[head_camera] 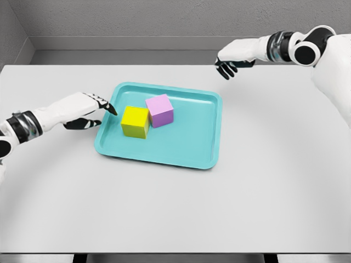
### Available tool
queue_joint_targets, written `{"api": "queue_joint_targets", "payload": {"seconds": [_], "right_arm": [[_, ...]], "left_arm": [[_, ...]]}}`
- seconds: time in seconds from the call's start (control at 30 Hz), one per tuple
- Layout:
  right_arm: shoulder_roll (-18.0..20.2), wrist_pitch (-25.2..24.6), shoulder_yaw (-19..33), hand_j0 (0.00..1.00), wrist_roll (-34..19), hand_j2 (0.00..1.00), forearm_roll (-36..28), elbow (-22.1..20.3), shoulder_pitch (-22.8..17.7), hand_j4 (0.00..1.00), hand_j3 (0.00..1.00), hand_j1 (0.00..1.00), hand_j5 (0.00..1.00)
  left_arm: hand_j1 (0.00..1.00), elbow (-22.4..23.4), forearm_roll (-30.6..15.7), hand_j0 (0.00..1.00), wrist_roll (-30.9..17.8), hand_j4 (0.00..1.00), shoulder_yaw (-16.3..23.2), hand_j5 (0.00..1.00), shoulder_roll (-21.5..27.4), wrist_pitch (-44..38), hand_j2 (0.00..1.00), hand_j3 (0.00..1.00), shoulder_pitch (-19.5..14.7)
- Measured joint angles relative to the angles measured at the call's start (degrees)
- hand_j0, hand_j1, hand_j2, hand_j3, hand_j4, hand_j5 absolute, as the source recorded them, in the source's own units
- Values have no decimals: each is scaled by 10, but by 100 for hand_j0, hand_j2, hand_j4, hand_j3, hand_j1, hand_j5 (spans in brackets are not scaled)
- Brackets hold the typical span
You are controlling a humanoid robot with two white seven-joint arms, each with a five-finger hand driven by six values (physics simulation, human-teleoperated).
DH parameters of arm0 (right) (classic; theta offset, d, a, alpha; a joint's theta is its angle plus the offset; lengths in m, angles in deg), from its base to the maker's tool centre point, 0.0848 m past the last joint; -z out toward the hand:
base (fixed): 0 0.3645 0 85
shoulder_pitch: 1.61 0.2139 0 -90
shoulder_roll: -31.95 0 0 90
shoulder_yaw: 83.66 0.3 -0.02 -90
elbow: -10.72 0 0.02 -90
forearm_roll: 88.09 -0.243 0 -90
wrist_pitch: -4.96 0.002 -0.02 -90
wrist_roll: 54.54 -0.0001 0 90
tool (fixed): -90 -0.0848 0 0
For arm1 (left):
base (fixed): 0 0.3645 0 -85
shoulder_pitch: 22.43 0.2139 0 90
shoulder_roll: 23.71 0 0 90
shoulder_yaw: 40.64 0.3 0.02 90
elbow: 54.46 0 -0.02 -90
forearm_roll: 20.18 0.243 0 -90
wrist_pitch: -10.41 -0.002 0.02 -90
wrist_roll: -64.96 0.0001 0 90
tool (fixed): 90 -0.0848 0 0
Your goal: Push two cubes
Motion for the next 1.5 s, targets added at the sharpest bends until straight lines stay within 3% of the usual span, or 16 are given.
{"api": "queue_joint_targets", "payload": {"seconds": [0.8,1.13,1.5], "right_arm": [[-35,0,-11,14,0,14,1,1,4,14,14,14,14],[-70,0,-32,14,0,14,1,7,13,14,14,14,14],[-106,0,-45,13,0,13,64,20,18,13,13,13,13]], "left_arm": [[60,-1,19,60,1,60,41,60,-4,-4,60,60,-9],[60,-8,16,60,2,60,53,60,-19,-6,60,60,-9],[60,-12,19,60,1,60,58,60,-20,-2,60,60,-9]]}}
